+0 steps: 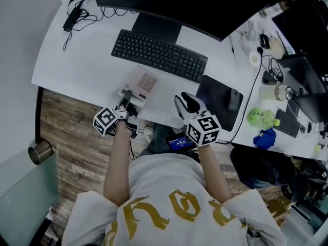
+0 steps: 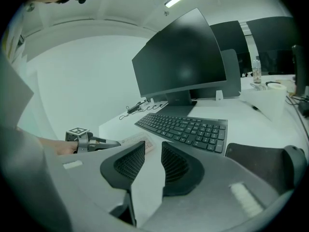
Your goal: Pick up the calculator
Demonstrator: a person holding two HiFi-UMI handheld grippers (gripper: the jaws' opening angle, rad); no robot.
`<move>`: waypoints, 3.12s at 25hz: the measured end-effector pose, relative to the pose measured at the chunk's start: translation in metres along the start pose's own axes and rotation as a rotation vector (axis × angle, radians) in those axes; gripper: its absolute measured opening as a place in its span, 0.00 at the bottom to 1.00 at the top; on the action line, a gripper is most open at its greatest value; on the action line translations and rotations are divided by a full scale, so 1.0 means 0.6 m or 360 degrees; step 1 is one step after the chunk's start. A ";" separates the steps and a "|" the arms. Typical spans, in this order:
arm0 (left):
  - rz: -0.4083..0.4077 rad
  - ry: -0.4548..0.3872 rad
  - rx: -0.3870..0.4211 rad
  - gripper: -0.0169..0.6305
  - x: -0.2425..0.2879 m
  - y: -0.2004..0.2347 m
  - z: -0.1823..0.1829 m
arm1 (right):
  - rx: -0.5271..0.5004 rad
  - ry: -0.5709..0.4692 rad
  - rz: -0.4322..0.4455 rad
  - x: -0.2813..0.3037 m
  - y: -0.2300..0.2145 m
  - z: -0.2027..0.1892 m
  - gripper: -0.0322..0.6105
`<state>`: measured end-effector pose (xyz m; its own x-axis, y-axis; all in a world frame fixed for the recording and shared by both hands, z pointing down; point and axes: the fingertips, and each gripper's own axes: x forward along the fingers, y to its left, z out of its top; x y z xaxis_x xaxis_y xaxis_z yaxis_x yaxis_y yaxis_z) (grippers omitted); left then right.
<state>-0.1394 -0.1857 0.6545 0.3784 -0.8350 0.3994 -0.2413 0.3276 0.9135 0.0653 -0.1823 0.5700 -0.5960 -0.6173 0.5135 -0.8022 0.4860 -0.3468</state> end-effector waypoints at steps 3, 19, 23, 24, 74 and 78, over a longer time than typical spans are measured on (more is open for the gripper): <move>-0.0011 0.0027 -0.0002 0.14 0.003 -0.001 -0.006 | 0.0020 -0.0002 0.0000 -0.002 -0.003 -0.002 0.20; -0.0131 0.0063 0.0037 0.13 -0.023 -0.052 -0.032 | -0.0059 -0.0096 -0.0166 -0.052 -0.011 0.016 0.09; -0.0198 0.0051 0.0036 0.13 -0.044 -0.079 -0.041 | -0.0096 -0.0111 -0.0165 -0.067 0.006 0.016 0.09; -0.0215 0.0049 0.0040 0.13 -0.050 -0.085 -0.042 | -0.0104 -0.0115 -0.0165 -0.070 0.010 0.016 0.09; -0.0566 -0.0087 -0.0007 0.13 -0.240 -0.187 -0.051 | -0.0351 -0.0285 -0.0204 -0.154 0.151 0.019 0.09; -0.0542 -0.0087 0.0019 0.13 -0.237 -0.184 -0.051 | -0.0353 -0.0280 -0.0196 -0.151 0.150 0.019 0.09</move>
<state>-0.1391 -0.0899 0.4993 0.3906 -0.9182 0.0663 -0.1200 0.0207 0.9926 0.0469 -0.0896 0.4834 -0.5072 -0.7682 0.3907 -0.8530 0.5122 -0.1003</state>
